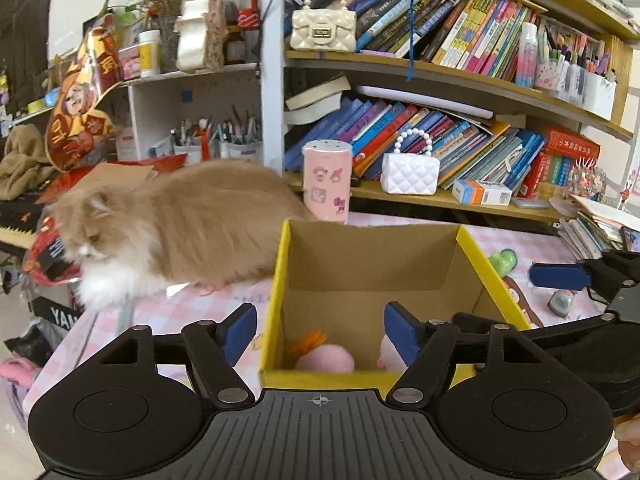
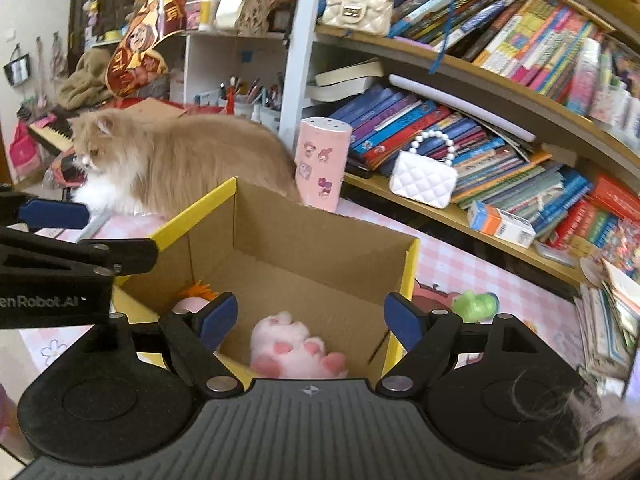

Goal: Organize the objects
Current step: 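Withdraw both grippers from the box back toward the small items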

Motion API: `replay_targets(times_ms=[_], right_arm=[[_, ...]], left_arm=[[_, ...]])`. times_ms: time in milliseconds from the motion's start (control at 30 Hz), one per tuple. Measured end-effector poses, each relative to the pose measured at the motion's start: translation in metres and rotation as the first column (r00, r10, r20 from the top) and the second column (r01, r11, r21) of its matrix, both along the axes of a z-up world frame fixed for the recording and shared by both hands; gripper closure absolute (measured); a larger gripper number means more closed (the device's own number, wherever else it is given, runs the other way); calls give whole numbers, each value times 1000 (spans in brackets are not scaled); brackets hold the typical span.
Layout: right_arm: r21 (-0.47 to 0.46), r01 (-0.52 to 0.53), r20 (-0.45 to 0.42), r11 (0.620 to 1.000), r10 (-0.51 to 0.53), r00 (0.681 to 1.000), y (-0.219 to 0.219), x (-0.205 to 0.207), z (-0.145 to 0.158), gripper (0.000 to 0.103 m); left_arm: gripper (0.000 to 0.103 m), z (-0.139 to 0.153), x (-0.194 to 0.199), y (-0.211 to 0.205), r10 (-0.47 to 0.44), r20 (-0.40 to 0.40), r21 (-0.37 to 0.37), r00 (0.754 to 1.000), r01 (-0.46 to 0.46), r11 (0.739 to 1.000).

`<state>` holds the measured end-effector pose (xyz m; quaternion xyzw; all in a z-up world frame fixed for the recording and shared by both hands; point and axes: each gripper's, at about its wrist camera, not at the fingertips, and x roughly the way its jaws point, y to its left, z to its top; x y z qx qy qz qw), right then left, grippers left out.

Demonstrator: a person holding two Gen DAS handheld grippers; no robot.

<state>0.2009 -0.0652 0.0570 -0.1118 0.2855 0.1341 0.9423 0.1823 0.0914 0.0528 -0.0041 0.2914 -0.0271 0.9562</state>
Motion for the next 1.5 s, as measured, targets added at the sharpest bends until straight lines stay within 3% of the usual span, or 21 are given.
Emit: replay_targets(times_ms=[533,833,1200,1300,1500], right_arm=[[36,112,-62,993,-110,992,30,-114,-34,23],[13,194,-94,981,-192,977,33,-152,-55,23],[-6,288,-174,957,-285,943,21,-184,-76,23],[0,318,-181,948,-313,932,15,-189,-78,23],[5,398,-188,917,-390,901,-2,-190,-79,23]], left_arm=[[29,-38,-89,36,40,-113,3,993,-40,999],[29,-61,-116,42,55,-184,32,981,-50,998],[29,-78,-134,17,-58,-215,47,975,69,996],[22,-80,-137,7,-94,-208,46,974,106,993],[19,-82,-135,-13,-152,-198,65,968,168,984]])
